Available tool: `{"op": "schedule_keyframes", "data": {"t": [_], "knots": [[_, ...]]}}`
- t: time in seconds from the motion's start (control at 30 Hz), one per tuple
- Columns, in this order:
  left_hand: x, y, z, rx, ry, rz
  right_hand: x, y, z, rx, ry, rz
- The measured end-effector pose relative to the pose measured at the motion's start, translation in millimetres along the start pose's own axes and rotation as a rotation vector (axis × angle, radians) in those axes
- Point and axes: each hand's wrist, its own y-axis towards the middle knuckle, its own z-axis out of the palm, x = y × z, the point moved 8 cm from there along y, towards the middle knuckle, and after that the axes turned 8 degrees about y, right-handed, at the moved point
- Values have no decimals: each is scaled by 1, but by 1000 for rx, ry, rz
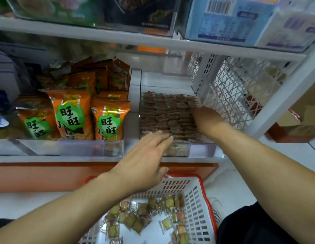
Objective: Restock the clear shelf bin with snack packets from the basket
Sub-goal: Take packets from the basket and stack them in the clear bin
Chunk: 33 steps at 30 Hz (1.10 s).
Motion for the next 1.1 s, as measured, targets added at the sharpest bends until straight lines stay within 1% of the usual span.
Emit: {"op": "schedule_keyframes", "data": {"t": [0.07,0.1,0.13,0.17,0.2,0.23,0.27,0.3,0.33,0.37,0.4,0.43,0.47,0.53,0.6,0.63,0.73,0.87,1.0,1.1], "knots": [[0,-7,-13,-70,40,-22,5,-13,-12,0,-21,44],[-2,-11,-21,-136,84,-29,10,-21,-24,-56,-42,57],[-3,-16,-26,-199,114,-29,19,-33,-42,-166,-71,26],[-5,-21,-27,-244,116,-18,31,-49,-59,-297,-99,-41],[-6,-27,-22,-236,85,2,42,-67,-72,-405,-61,-110],[-6,-32,-10,-178,42,17,52,-85,-76,-430,18,-170],[-5,-38,8,-65,7,13,65,-100,-65,-329,116,-247],[-1,-46,33,83,-5,-5,82,-114,-36,-99,209,-352],[3,-57,62,241,-1,-26,101,-132,5,193,249,-458],[8,-71,92,402,8,-51,115,-154,51,466,217,-529],[14,-87,121,559,6,-83,122,-175,97,671,138,-561],[19,-106,149,699,1,-118,120,-189,142,795,44,-571],[24,-124,175,814,-1,-146,114,-196,183,845,-36,-567],[33,-156,220,983,8,-185,94,-199,249,846,-136,-549],[38,-177,257,1081,-4,-225,77,-196,296,828,-173,-537],[38,-183,274,1102,-20,-244,72,-194,315,819,-179,-529],[28,-184,315,1091,-61,-254,75,-191,358,765,-190,-534],[5,-175,361,992,-57,-136,76,-196,416,786,-331,-541],[-13,-166,392,950,49,-2,74,-191,432,766,-353,-571],[-17,-165,410,952,127,19,77,-182,436,769,-351,-579]]}}
